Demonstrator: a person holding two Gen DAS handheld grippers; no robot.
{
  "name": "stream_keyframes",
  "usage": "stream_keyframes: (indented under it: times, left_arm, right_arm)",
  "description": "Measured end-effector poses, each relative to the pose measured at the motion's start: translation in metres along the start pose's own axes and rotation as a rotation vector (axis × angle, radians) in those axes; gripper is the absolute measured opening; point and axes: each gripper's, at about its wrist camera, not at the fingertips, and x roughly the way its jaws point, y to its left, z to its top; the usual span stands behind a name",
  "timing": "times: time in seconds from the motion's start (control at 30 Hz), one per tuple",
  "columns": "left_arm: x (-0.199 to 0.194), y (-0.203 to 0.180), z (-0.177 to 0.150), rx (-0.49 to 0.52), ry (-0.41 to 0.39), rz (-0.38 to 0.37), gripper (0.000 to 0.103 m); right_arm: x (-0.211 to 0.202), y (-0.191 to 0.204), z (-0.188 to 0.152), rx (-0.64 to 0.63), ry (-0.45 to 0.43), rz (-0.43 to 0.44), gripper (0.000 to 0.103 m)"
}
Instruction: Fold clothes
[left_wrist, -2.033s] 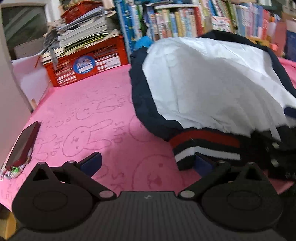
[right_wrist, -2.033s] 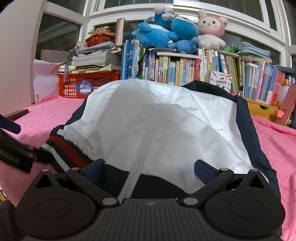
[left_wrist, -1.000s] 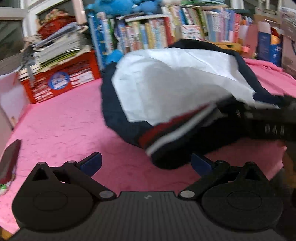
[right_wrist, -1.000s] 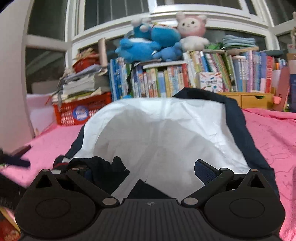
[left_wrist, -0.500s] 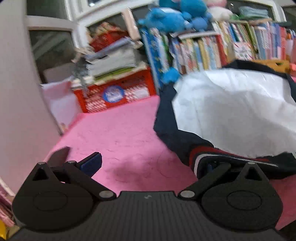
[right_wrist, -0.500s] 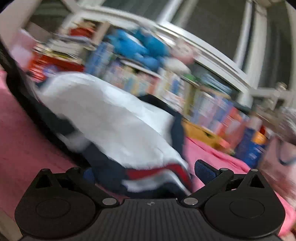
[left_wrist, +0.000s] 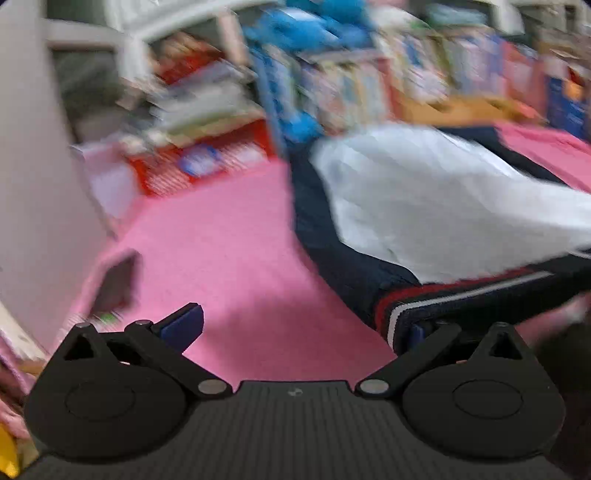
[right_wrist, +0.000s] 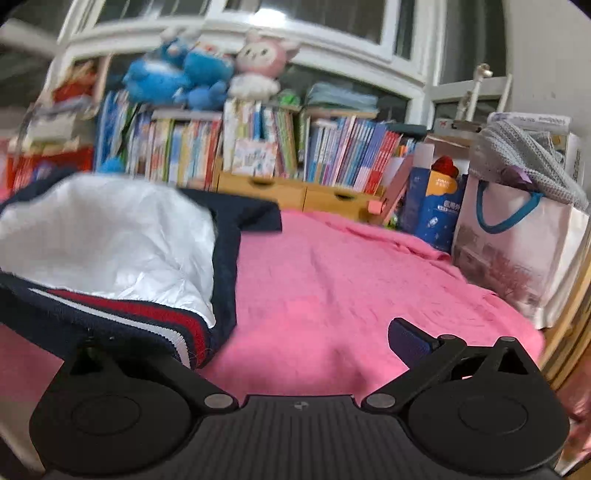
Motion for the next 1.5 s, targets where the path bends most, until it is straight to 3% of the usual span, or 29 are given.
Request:
stream_keyframes:
  times: [0.03,0.17,0.3,0.37,0.5,0.6,0.7,0.8,0.9,1.0,1.13,1.27,1.3,1.33,1.37,1.4,1.5]
  left_arm:
    - [0.0,-0.004,-0.006,0.034,0.028,-0.033,0.103]
    - [0.0,-0.011,-0.019,0.166,0.095,-0.088,0.103]
    - [-0.009,-0.006,-0.027,0.247,0.112,-0.197,0.103]
    - [-0.009,0.002,-0.024,0.264,0.106,-0.215,0.103]
    - [-0.012,0.024,-0.013,0.182,0.071,-0.254,0.103]
    - [-0.009,0.042,0.025,0.119,-0.027,-0.241,0.103]
    - [0.01,0.054,0.083,0.039,-0.107,-0.248,0.103]
    - [0.041,0.046,0.127,-0.005,-0.164,-0.267,0.103]
    - [0.081,0.006,0.14,0.013,-0.178,-0.293,0.103]
    - [0.126,-0.041,0.131,0.044,-0.104,-0.32,0.103]
    - [0.168,-0.079,0.105,0.052,0.0,-0.308,0.103]
    - [0.178,-0.077,0.086,0.023,0.008,-0.314,0.103]
    - [0.179,-0.075,0.084,0.01,0.002,-0.325,0.103]
    - [0.179,-0.072,0.082,-0.003,-0.004,-0.335,0.103]
    - [0.18,-0.069,0.081,-0.016,-0.009,-0.346,0.103]
    - [0.179,-0.069,0.08,-0.013,-0.012,-0.345,0.103]
    - [0.181,-0.068,0.08,-0.009,-0.014,-0.353,0.103]
  right_arm:
    - [-0.003,-0.004,-0.002,-0.019,0.032,0.015,0.103]
    - [-0.009,-0.023,-0.014,-0.011,0.198,0.265,0.103]
    - [-0.036,-0.022,-0.001,-0.108,0.165,0.478,0.103]
    - [-0.045,-0.024,0.01,-0.127,0.127,0.541,0.103]
    - [-0.037,-0.03,0.023,-0.069,0.098,0.657,0.103]
    - [-0.018,-0.026,0.045,0.006,0.038,0.682,0.103]
    - [0.016,-0.013,0.092,0.097,-0.095,0.723,0.103]
    - [0.047,-0.014,0.143,0.205,-0.149,0.877,0.103]
    - [0.079,0.001,0.192,0.187,-0.246,0.744,0.103]
    - [0.144,0.045,0.235,0.107,-0.2,0.483,0.103]
    - [0.261,0.135,0.268,-0.05,0.018,0.47,0.103]
    - [0.34,0.221,0.259,-0.265,0.169,0.346,0.102]
    - [0.356,0.238,0.252,-0.311,0.217,0.309,0.091]
    - [0.365,0.24,0.248,-0.279,0.27,0.305,0.077]
    - [0.374,0.242,0.243,-0.247,0.324,0.302,0.025]
    - [0.382,0.242,0.239,-0.214,0.368,0.296,0.005]
    - [0.357,0.199,0.254,-0.107,0.211,0.191,0.004]
